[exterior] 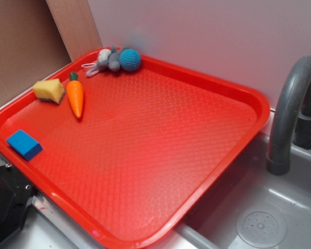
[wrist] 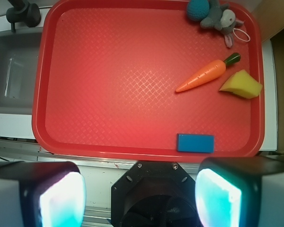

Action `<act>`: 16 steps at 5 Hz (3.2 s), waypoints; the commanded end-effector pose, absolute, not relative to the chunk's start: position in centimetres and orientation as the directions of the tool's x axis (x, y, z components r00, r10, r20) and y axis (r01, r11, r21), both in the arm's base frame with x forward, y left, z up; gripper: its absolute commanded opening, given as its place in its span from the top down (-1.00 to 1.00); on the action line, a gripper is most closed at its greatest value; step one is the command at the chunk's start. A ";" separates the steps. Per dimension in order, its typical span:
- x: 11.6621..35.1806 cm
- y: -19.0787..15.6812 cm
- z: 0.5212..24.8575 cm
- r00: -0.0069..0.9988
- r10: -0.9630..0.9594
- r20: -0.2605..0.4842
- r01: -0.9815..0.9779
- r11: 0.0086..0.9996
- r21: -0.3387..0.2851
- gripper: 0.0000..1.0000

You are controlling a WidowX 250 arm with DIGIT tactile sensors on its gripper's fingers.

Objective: Grab the carrot.

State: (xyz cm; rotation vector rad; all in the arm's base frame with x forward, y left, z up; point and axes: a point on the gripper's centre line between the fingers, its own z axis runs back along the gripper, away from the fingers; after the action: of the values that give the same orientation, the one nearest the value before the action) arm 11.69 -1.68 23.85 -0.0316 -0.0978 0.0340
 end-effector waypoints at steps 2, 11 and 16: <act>11.6 -1.6 23.9 0.995 0.041 0.095 -0.037 0.999 -0.038 -1.00; 23.6 9.3 6.0 0.613 0.787 -0.062 -0.786 0.616 0.044 -1.00; 22.7 7.6 9.1 0.742 0.670 0.020 -0.662 0.729 0.171 1.00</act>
State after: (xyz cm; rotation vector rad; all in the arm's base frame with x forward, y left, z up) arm 22.38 7.10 7.51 0.1711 0.1156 0.7393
